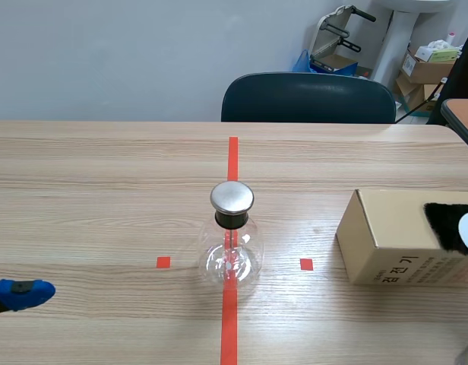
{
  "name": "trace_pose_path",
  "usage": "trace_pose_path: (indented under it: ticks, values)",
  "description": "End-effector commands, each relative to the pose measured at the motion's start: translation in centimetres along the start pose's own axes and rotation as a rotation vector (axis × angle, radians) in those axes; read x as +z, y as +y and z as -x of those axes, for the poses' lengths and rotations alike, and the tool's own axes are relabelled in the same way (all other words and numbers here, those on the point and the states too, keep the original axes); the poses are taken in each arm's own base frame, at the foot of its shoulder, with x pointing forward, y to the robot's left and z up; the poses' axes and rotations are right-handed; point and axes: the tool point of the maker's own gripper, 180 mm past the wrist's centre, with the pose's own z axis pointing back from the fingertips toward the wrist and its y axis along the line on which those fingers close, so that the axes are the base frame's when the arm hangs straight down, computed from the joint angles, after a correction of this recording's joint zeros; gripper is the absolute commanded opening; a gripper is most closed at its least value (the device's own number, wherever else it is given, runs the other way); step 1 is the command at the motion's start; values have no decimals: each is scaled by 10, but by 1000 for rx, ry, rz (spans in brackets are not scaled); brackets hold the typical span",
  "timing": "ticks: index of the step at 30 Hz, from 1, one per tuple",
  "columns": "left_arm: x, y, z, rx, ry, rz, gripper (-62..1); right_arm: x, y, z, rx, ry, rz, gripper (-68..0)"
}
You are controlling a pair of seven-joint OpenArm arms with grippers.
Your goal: Do the electroscope experiment
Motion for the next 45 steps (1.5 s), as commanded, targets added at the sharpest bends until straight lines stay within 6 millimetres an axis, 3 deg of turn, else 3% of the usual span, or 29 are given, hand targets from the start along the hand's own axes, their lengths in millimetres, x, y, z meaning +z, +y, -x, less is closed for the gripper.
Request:
trace_pose_path:
  ticks: [1, 6, 11, 14, 16, 21, 23, 25, 29, 32, 39, 41, 45]
  values:
    - [-3, -1, -8, 7, -38, -4, -86, 0, -11, 6, 42, 12, 50, -656]
    - [-3, -1, -12, 7, -60, -4, -86, -1, -9, -1, 37, -13, 48, -656]
    - [-3, -1, -16, 7, -83, -4, -86, 2, -8, -32, 33, -190, 44, -656]
    - [-3, -1, -16, 7, -83, -4, -86, 4, -8, -41, 33, -240, 44, -656]
    - [-3, -1, -16, 7, -82, -4, -86, 3, -8, -35, 32, -204, 46, -656]
    - [-3, -1, -16, 7, -81, -4, -86, -1, -10, 12, 25, 60, 49, -656]
    - [-3, -1, -15, 7, -77, -4, -86, 0, -10, 22, 24, 115, 50, -656]
    - [-3, -1, -15, 7, -77, -4, -86, 0, -10, 20, 25, 102, 49, -656]
    - [-3, -1, -15, 7, -77, -4, -86, -1, -8, -13, 31, -84, 45, -656]
    - [-3, -1, -15, 7, -78, -4, -86, 1, -7, -24, 23, -127, 45, -656]
    - [-3, -1, -15, 7, -78, -4, -86, 4, -6, 29, -1, 196, 48, -656]
    - [-3, -1, -15, 7, -78, -4, -86, 1, -7, 21, 14, 134, 47, -656]
    - [-3, -1, -15, 7, -78, -4, -86, 0, -8, -21, 27, -113, 45, -656]
